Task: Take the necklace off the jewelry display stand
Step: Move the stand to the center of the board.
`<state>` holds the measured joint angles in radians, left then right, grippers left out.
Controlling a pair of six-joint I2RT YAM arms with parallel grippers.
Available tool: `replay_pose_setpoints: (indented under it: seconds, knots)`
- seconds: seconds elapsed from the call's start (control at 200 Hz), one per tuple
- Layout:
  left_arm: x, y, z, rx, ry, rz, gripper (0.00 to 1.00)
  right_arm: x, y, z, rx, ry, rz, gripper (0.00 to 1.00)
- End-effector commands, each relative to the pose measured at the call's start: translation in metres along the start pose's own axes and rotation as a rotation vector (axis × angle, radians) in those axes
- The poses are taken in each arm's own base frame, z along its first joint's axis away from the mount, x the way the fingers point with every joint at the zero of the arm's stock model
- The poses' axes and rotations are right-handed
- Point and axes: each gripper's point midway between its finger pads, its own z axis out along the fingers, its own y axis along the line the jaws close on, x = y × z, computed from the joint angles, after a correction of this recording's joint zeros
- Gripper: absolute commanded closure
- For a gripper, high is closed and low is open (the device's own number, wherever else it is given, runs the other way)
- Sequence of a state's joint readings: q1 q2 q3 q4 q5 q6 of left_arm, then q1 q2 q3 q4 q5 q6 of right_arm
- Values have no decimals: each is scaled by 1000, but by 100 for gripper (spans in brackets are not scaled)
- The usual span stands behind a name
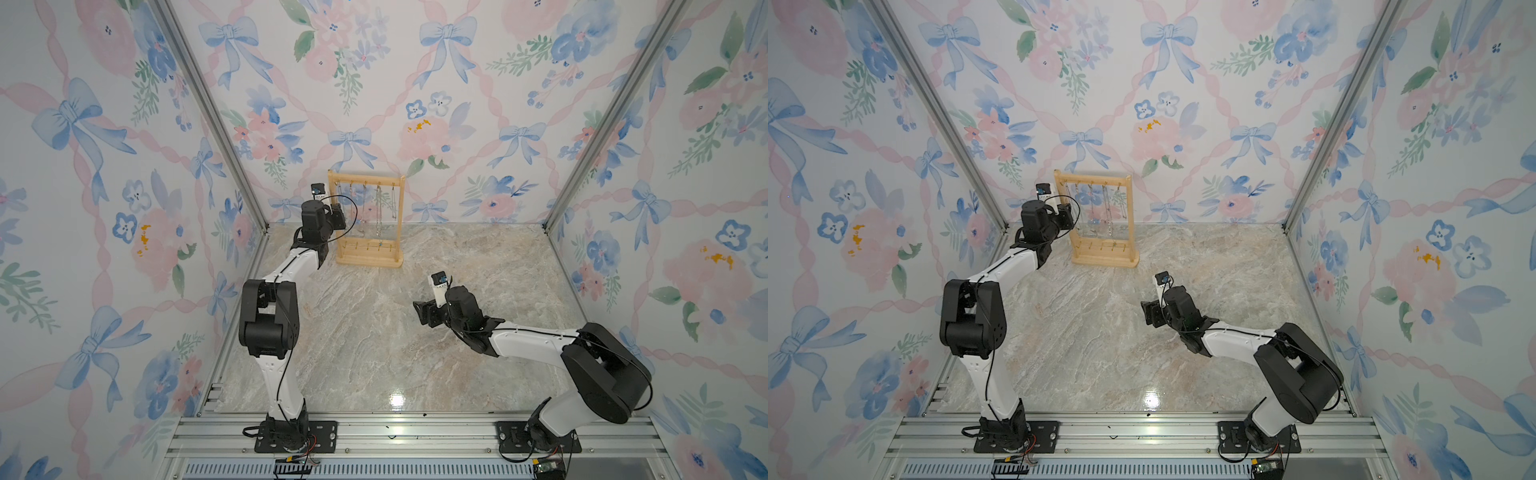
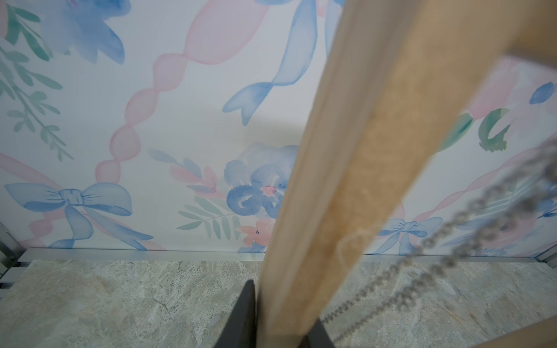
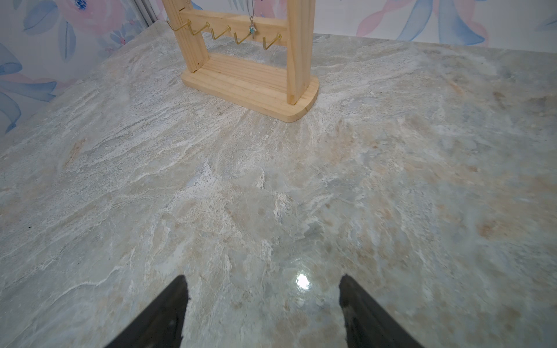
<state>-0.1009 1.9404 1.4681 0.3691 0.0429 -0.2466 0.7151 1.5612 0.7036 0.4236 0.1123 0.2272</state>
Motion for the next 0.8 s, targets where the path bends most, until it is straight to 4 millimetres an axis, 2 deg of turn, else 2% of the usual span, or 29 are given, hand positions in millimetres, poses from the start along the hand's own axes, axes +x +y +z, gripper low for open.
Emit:
replay_pose_setpoints:
  seconds: [0.0,0.24,0.4,0.795]
  knots:
    - [-10,-18,-15,20,-15,-41,78,-7,1,-2,1,-19,-2,20]
    - [-8,-31,-30,13,-13,-51,78,-9,-3,-3,7,-27,14,20]
    - [-5,-47,-40,16,-12,-53,78,-9,-7,-4,16,-31,28,20]
    - [19,-85,-52,-33,3,-111,78,-16,-20,-11,44,-56,62,20]
